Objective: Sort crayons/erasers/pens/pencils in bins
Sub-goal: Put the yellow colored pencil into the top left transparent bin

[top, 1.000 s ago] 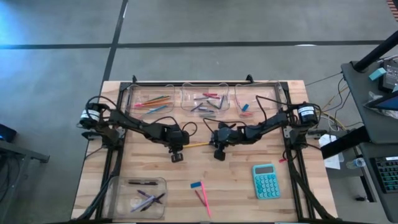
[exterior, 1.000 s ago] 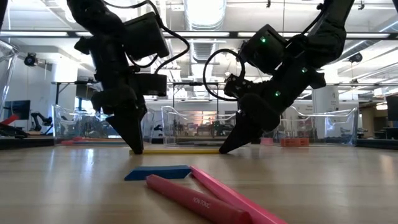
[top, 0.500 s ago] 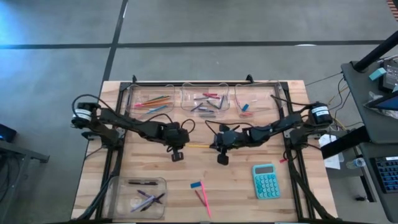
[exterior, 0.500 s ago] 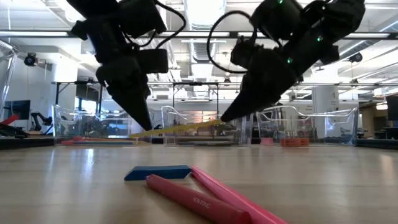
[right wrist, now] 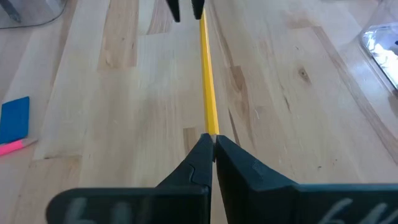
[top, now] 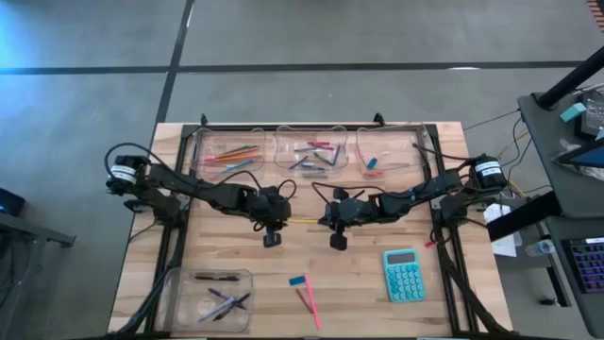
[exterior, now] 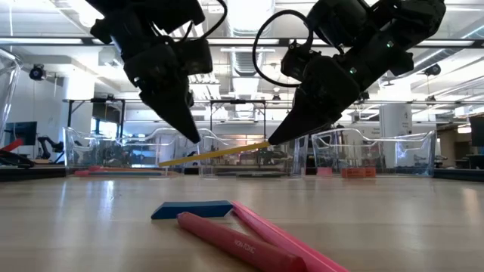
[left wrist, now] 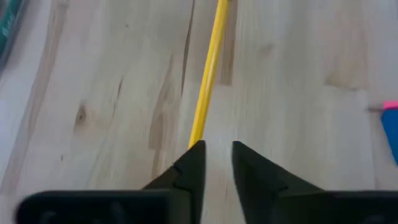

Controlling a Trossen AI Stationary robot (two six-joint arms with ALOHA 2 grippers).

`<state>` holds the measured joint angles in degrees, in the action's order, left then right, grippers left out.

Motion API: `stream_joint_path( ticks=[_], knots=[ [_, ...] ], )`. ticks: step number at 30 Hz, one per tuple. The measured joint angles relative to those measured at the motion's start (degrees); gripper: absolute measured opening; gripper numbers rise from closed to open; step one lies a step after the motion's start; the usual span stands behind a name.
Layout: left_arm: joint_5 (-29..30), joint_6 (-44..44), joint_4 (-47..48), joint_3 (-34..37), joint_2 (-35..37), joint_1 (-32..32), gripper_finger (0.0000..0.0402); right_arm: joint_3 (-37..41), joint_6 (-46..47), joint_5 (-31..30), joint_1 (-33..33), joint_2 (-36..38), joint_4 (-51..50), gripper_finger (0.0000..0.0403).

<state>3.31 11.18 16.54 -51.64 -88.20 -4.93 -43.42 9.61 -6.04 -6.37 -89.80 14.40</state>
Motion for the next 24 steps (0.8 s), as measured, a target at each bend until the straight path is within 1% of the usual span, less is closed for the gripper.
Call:
stream_joint_path(
  ticks=[5,8,11,15,17,19,21,24],
  knots=[
    [0.0,0.0,-2.6,0.6,-0.7,-0.1,0.0128,0.0,0.0,0.0,0.0,0.0,-0.1,0.0008],
    [0.0,0.0,-4.2,0.8,-2.4,-0.3,0.0159,0.0,0.0,0.0,0.0,0.0,-0.2,0.0008],
    [0.6,0.5,-5.6,0.8,-4.8,-0.3,0.0178,0.0,0.5,0.0,0.0,0.0,-0.2,0.0008],
    [5.3,2.6,-8.7,1.0,-8.0,-0.1,0.0183,0.0,0.5,0.0,0.0,0.1,-0.4,0.0008],
    [6.3,2.6,-9.1,0.8,-8.8,0.0,0.0174,0.0,0.5,0.0,0.0,0.1,-0.5,0.0008],
    [6.3,1.7,-9.3,0.7,-8.9,0.0,0.0152,0.0,0.5,0.0,0.0,0.1,-0.6,0.0008],
    [6.4,1.5,-9.8,0.6,-8.8,0.0,0.0116,0.0,0.5,0.0,0.0,0.1,-0.8,0.0008],
    [6.2,0.5,-10.1,0.6,-8.2,0.0,0.0048,-0.1,0.5,-0.1,0.0,0.1,-0.9,0.0008]
  ],
)
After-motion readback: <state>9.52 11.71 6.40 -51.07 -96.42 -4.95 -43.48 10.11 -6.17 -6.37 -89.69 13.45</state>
